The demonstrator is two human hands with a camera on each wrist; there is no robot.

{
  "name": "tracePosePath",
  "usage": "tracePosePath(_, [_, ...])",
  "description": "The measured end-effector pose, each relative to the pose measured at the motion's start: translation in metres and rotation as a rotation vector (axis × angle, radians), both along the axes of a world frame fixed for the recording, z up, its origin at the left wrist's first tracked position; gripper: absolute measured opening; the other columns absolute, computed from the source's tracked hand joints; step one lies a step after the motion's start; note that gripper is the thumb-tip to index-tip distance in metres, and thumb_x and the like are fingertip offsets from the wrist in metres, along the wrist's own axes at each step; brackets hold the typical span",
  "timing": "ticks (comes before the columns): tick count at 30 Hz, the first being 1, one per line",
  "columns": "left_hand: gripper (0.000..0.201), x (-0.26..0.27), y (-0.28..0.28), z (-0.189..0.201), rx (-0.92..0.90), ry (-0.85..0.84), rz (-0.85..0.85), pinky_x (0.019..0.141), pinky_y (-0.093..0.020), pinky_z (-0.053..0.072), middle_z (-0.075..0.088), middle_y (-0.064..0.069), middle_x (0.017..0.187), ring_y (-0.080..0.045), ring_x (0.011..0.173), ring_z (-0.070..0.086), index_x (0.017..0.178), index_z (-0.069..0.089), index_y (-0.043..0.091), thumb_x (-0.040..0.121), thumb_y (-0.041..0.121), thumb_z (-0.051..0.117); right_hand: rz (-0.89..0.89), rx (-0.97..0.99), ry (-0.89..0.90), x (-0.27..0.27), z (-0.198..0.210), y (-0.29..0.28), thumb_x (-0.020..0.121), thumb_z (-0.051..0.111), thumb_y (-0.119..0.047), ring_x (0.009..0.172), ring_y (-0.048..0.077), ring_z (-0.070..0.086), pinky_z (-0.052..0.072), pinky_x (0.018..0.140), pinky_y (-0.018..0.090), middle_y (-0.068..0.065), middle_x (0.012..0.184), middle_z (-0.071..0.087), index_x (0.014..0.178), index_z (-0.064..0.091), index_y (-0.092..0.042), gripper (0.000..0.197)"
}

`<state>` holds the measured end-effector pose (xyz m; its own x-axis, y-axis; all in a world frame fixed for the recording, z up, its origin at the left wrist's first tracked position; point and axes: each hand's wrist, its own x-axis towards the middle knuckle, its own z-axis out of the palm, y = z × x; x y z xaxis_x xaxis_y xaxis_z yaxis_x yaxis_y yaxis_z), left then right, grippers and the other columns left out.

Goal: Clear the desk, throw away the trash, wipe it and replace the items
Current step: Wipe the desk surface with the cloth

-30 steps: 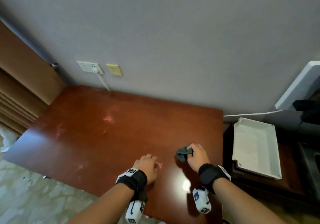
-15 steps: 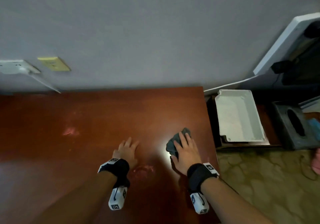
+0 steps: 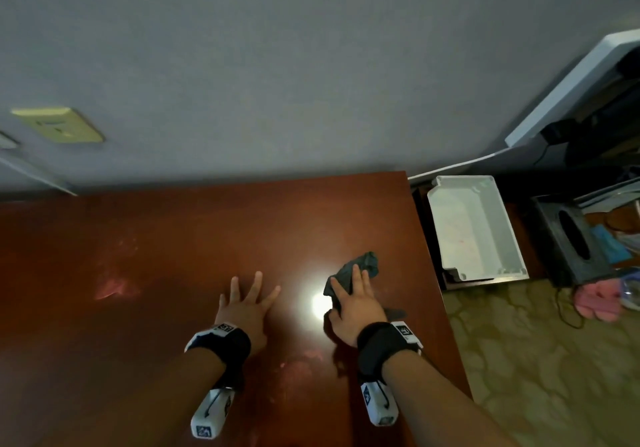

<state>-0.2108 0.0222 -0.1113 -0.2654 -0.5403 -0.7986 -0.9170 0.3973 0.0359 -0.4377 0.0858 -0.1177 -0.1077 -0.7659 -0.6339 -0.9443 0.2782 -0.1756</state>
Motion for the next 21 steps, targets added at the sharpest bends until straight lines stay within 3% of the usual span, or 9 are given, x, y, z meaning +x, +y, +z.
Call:
tracePosePath(5, [0.097,0.002,-0.005,-0.006,0.014,0.015,0.009,0.119,-0.057,0.01,-0.032,0.007,0.158,-0.042,0.146,-0.019,0.147,-0.012,0.054,0.086,0.024,0.056,0.117,-0.104,-0.062,0.049,-0.01,-0.033,0.097,0.027,-0.046,0.148,0.034,-0.018,0.005,0.122,0.048,0.009,0.161,-0.022,0.156,0.008,-0.033,0.063])
tracePosePath(10, [0.095,-0.004,-0.013,-0.001,0.088,-0.009,0.037,0.115,-0.05,0.029,-0.032,0.01,0.157,-0.04,0.146,-0.019,0.148,-0.01,0.055,0.086,0.026,0.056,0.202,-0.094,-0.017,0.056,-0.021,-0.043,0.098,0.022,-0.056,0.147,0.036,-0.02,0.006,0.122,0.05,0.013,0.16,-0.023,0.157,0.005,-0.027,0.068])
tracePosePath(13, [0.093,-0.007,-0.015,0.006,0.1,-0.022,0.033,0.115,-0.05,0.029,-0.03,0.01,0.158,-0.04,0.147,-0.016,0.149,-0.008,0.055,0.085,0.025,0.053,0.155,-0.076,-0.004,0.029,-0.021,-0.028,0.096,0.018,-0.063,0.146,0.034,-0.024,0.007,0.122,0.05,0.012,0.159,-0.027,0.157,0.002,-0.027,0.072])
tracePosePath(17, [0.092,-0.011,-0.019,0.014,0.119,-0.048,0.014,0.119,-0.051,0.021,-0.028,0.007,0.159,-0.04,0.148,-0.013,0.15,-0.006,0.053,0.083,0.023,0.05,-0.024,-0.051,0.043,-0.041,-0.017,0.0,0.094,0.014,-0.069,0.146,0.032,-0.024,0.008,0.122,0.048,0.011,0.158,-0.029,0.156,-0.001,-0.032,0.074])
tracePosePath(21, [0.094,-0.012,-0.02,0.016,0.12,-0.065,-0.003,0.12,-0.052,0.017,-0.028,0.006,0.159,-0.041,0.148,-0.012,0.15,-0.007,0.053,0.082,0.023,0.051,-0.209,-0.05,0.049,-0.1,-0.018,0.011,0.096,0.016,-0.065,0.148,0.031,-0.02,0.009,0.123,0.046,0.013,0.16,-0.023,0.157,0.003,-0.03,0.072])
